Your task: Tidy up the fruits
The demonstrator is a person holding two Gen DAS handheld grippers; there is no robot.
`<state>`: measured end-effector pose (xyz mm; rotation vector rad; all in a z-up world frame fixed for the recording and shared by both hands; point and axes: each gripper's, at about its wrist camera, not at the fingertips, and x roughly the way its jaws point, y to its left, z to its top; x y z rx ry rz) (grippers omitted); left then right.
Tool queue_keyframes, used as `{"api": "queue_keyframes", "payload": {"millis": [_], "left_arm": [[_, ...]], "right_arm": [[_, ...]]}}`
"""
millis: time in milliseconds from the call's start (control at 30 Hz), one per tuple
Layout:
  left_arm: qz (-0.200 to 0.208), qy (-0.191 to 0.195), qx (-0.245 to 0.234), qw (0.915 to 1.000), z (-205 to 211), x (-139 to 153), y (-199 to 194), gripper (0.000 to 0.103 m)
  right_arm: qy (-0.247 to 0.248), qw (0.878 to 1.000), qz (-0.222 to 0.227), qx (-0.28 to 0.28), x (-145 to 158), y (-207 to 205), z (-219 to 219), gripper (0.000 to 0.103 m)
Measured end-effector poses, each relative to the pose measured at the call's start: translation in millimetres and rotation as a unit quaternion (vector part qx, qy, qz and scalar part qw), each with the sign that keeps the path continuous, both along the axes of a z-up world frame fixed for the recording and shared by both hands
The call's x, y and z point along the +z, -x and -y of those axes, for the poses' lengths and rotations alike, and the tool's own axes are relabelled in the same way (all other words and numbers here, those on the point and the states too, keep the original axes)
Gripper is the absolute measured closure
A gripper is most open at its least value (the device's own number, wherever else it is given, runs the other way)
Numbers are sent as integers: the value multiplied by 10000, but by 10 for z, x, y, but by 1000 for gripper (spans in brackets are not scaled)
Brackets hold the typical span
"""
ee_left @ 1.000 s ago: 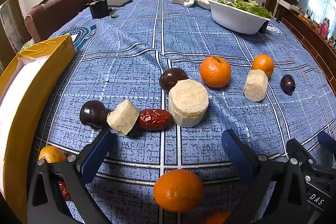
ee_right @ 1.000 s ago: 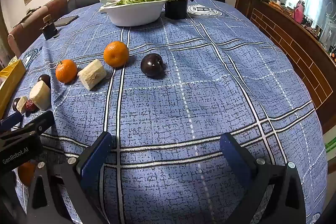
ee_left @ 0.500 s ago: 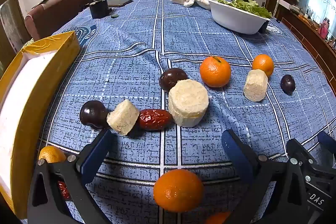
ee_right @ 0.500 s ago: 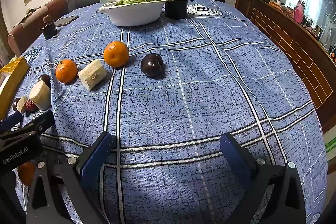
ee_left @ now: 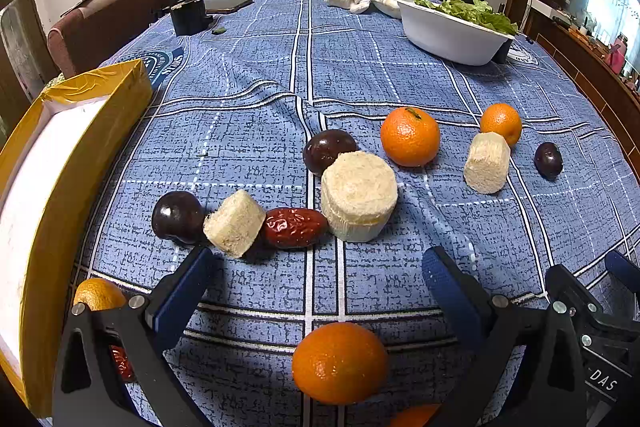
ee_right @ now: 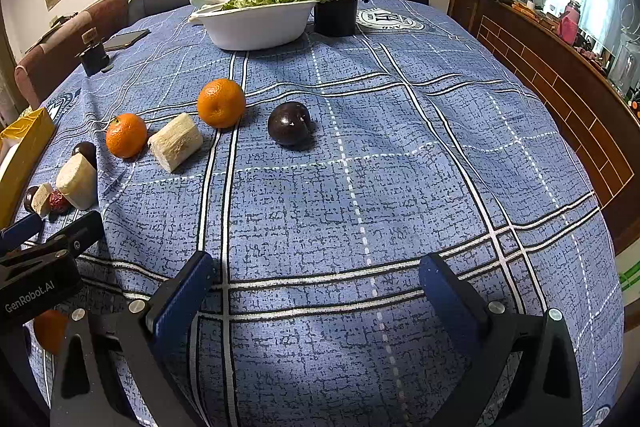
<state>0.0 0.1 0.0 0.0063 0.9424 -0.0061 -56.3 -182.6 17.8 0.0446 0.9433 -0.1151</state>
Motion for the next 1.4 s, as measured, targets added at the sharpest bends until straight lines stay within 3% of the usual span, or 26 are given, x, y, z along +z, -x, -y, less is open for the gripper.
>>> {"api": "queue_keyframes", "payload": {"millis": [733, 900, 1067, 1400], "left_arm": [[1, -1, 307, 9995, 23, -4, 3, 0], [-2, 2, 277, 9996, 23, -5, 4, 0], [-150, 25, -57, 9999, 32, 4, 3, 0], [-299, 2, 4, 9996, 27, 10, 71, 0]], "right_arm": [[1, 10000, 1, 0, 1, -1, -1, 0], [0, 10000, 2, 0, 1, -1, -1, 0], [0, 10000, 2, 0, 1, -1, -1, 0], [-1, 10000, 3, -1, 4, 2, -3, 0]]}}
